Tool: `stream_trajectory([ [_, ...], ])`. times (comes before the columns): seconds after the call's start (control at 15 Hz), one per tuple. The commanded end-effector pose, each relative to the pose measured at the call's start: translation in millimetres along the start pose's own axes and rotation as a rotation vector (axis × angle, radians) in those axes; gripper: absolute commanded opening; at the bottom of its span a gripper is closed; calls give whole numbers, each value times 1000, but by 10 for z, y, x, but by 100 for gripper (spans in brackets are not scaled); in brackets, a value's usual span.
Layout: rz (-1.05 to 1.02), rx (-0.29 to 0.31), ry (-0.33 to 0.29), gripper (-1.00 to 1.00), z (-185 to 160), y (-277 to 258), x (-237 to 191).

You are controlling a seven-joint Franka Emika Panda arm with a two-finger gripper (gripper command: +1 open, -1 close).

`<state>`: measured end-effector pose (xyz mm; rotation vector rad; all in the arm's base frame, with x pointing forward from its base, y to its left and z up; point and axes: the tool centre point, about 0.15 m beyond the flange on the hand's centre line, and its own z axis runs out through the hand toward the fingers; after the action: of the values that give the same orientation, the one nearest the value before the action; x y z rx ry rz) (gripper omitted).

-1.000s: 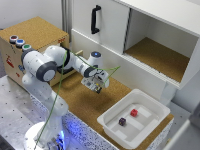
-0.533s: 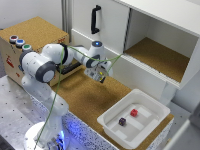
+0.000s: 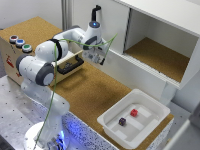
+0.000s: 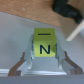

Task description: Store the yellow block in the drawer

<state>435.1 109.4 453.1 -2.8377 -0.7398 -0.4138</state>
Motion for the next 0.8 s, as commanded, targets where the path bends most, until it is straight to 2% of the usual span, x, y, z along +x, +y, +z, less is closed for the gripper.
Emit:
stream_trajectory([
  [0.0,-352,91,-123,-100,-60,-688,220],
  [0.13,-538,74,-139,-100,71,-1016,130],
  [0.33,-722,159,-161,-100,223,-1481,72],
  [0.73,-993,233,-235,-100,709,-2129,-36],
])
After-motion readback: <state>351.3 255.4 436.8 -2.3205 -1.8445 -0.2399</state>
